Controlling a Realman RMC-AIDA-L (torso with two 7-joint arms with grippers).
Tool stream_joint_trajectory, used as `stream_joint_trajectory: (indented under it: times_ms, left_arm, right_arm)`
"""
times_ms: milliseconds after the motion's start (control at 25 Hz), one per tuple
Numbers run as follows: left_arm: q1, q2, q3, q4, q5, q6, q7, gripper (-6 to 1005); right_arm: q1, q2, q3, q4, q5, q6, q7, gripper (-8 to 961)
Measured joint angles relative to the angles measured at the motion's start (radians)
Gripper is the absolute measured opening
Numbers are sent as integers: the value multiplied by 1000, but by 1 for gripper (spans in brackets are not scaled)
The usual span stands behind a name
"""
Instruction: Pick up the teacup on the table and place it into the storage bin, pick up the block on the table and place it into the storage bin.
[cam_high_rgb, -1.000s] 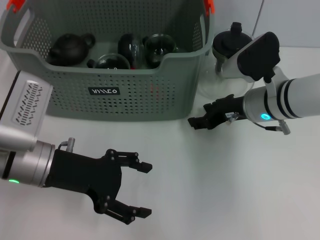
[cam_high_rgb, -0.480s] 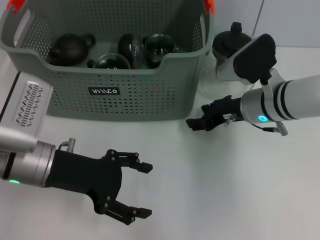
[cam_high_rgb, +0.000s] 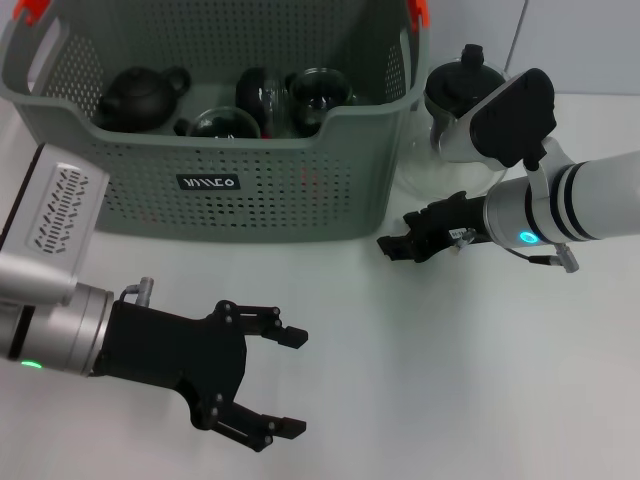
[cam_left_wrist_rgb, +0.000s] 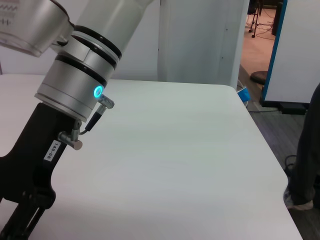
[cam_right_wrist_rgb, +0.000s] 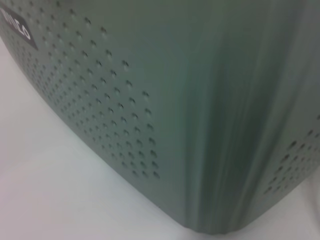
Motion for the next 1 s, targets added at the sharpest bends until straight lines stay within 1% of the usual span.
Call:
stream_joint_trajectory:
  times_ms: [280, 480, 1000]
  left_arm:
    - [0, 0, 0, 0, 0, -1, 3, 922]
    - [0, 0, 0, 0, 1, -1, 3, 921]
    - [-5, 1, 0, -12, 0, -3, 4, 922]
  right_arm:
    - [5, 1, -2, 8, -2, 0, -2, 574]
    - [6, 3, -22, 8, -1, 21, 1, 514]
    - [6, 3, -40, 7, 0, 25, 2, 509]
